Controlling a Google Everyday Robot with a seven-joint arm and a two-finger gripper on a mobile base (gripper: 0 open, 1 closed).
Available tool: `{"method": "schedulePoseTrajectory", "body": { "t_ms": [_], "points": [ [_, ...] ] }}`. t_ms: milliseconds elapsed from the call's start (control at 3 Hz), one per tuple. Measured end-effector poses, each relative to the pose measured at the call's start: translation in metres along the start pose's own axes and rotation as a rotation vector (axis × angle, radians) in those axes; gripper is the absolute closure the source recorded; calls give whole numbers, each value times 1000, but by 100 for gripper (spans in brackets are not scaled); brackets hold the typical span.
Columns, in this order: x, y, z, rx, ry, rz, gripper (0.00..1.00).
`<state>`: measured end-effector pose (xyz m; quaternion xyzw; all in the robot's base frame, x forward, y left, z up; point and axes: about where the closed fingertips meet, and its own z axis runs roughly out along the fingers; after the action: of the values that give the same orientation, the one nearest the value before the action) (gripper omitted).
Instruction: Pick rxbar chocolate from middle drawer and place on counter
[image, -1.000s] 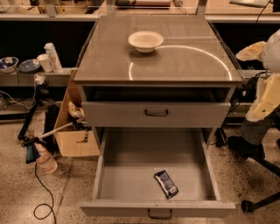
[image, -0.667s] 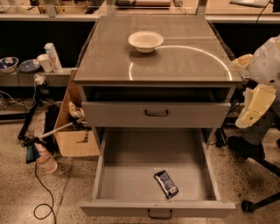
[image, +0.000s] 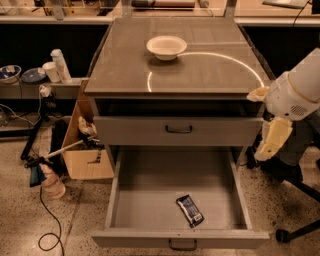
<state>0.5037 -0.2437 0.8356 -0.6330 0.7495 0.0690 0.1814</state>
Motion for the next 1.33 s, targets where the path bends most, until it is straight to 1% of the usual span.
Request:
{"method": "schedulePoseTrajectory", "body": {
  "t_ms": [333,667,1000,1333],
  "points": [
    [1,4,20,-25,-20,-1,0],
    [-3,9,46,-61,-46,-2,0],
    [-2,13,69,-95,-54,12,0],
    [0,18,92,-130,-49,26,0]
  ]
}}
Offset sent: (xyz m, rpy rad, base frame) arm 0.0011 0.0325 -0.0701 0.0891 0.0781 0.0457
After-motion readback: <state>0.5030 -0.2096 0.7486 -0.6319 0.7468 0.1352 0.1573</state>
